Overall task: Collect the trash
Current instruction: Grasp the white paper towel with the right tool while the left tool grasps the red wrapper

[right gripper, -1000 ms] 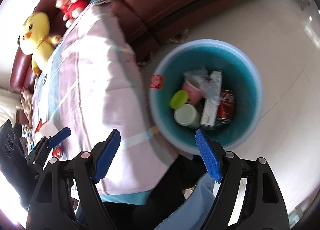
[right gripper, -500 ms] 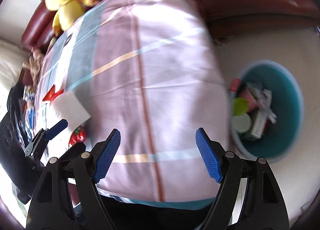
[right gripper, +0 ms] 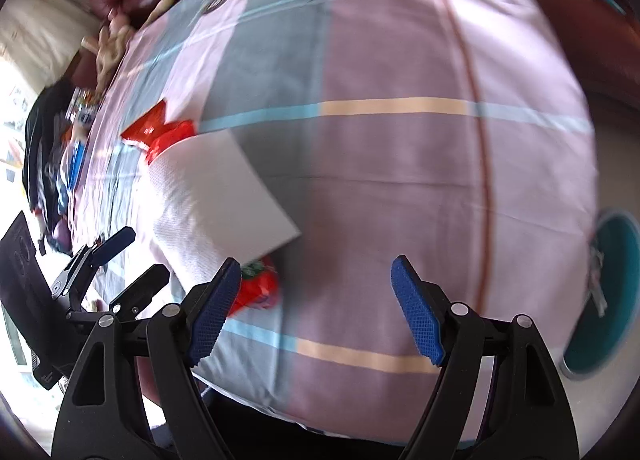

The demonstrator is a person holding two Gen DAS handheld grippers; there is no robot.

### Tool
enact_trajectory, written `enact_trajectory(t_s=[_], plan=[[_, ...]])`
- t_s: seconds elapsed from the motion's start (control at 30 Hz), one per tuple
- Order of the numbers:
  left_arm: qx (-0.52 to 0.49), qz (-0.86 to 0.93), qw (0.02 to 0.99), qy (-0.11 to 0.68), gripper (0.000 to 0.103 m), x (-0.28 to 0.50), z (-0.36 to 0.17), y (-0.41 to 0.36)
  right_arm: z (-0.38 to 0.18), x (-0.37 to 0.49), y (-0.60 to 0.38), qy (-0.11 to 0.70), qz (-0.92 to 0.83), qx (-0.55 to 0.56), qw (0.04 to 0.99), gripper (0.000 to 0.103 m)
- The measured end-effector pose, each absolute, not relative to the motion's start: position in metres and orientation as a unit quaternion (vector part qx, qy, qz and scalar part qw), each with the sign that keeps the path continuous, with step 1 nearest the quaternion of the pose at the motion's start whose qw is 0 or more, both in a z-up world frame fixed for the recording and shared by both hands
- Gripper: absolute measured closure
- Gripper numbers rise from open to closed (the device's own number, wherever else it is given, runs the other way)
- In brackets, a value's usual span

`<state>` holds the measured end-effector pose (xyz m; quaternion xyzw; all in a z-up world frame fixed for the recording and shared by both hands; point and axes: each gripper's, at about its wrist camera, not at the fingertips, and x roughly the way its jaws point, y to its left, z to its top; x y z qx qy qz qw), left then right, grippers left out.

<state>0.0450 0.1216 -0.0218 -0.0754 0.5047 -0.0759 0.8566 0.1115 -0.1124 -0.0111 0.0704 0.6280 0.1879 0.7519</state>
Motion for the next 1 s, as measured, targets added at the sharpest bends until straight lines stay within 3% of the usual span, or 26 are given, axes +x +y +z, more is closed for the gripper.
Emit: enact_trajectory(t_s=[0.47, 0.6, 0.67, 0.73, 0.8, 0.97, 1.0], plan=[[-0.111, -0.061, 0.839, 0.529, 0.011, 0.047, -0.054, 0.155, -0.034, 0.139, -0.011, 0.624, 0.239, 0.021, 0.744, 0.030], [-0.108, -0.067, 0.837, 0.533, 0.011, 0.053, -0.056, 0.150, -0.041, 0.141, 0.000, 0.624, 0.250, 0.020, 0.740, 0.052], [-0.107, -0.072, 0.836, 0.534, 0.011, 0.055, -0.056, 0.146, -0.041, 0.140, 0.001, 0.622, 0.257, 0.020, 0.739, 0.056], [-0.105, -0.074, 0.835, 0.535, 0.011, 0.057, -0.057, 0.143, -0.039, 0.139, 0.001, 0.616, 0.262, 0.018, 0.743, 0.070], [-0.106, -0.075, 0.834, 0.536, 0.011, 0.057, -0.057, 0.140, -0.035, 0.138, -0.003, 0.610, 0.261, 0.019, 0.748, 0.076], [-0.100, -0.079, 0.834, 0.537, 0.011, 0.057, -0.056, 0.132, -0.028, 0.137, -0.024, 0.607, 0.258, 0.044, 0.750, 0.077], [-0.100, -0.080, 0.834, 0.537, 0.011, 0.058, -0.055, 0.130, -0.026, 0.136, -0.029, 0.604, 0.254, 0.040, 0.755, 0.087]])
